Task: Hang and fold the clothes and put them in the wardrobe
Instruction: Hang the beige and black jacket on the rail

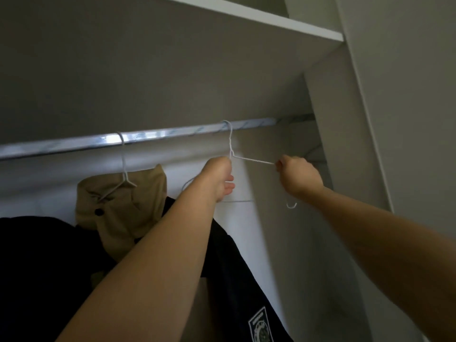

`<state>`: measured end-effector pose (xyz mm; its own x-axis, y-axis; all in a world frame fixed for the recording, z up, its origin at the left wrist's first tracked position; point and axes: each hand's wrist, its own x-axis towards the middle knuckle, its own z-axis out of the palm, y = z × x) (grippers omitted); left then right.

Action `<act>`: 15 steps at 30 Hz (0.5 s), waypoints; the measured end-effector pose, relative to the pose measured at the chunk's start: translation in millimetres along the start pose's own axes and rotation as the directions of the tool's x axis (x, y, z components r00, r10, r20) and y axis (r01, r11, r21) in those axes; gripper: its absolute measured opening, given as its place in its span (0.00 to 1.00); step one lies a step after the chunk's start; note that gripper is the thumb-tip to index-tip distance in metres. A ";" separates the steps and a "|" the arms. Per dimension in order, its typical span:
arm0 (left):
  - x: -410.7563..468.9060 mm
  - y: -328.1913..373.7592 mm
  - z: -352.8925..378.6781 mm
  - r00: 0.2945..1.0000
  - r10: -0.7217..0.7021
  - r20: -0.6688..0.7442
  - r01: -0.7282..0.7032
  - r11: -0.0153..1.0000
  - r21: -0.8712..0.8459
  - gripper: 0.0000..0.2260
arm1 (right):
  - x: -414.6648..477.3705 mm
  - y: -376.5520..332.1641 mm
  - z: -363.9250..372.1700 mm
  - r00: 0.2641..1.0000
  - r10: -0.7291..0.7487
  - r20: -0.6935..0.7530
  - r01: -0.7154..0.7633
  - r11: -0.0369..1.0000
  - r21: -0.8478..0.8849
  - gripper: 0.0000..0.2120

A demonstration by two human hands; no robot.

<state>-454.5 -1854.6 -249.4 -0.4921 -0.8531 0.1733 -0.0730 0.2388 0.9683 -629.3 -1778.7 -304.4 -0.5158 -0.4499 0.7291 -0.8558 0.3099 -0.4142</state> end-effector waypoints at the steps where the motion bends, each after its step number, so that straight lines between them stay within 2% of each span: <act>1: 0.8 2.5 0.3 1.000 0.010 0.004 -0.010 1.000 -0.013 0.15 | -0.7 -2.3 -1.5 0.999 0.002 -0.040 -0.002 1.000 0.016 0.11; 6: -0.5 14.8 23.8 0.997 0.067 -0.033 -0.070 0.993 -0.100 0.11 | -10.5 -5.1 -14.1 0.982 0.127 -0.137 -0.105 0.982 0.156 0.16; 8: -0.9 18.8 46.6 0.996 0.091 -0.020 -0.093 0.985 -0.143 0.09 | -23.4 1.2 -18.6 0.979 0.154 -0.135 -0.134 0.980 0.150 0.17; 12: -4.7 17.8 109.7 0.987 0.163 -0.016 -0.161 0.946 -0.282 0.17 | -61.1 27.2 -29.5 0.963 0.189 -0.191 -0.171 0.980 0.107 0.17; 15: -22.1 5.8 154.4 0.975 0.221 -0.005 -0.202 0.884 -0.421 0.08 | -92.8 50.2 -48.7 0.933 0.249 -0.261 -0.219 0.966 0.139 0.17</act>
<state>-578.0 -1762.8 -275.4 -0.4918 -0.7815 0.3838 0.4005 0.1883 0.8967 -622.5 -1680.6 -366.3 -0.6838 -0.1234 0.7192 -0.7191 0.2812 -0.6354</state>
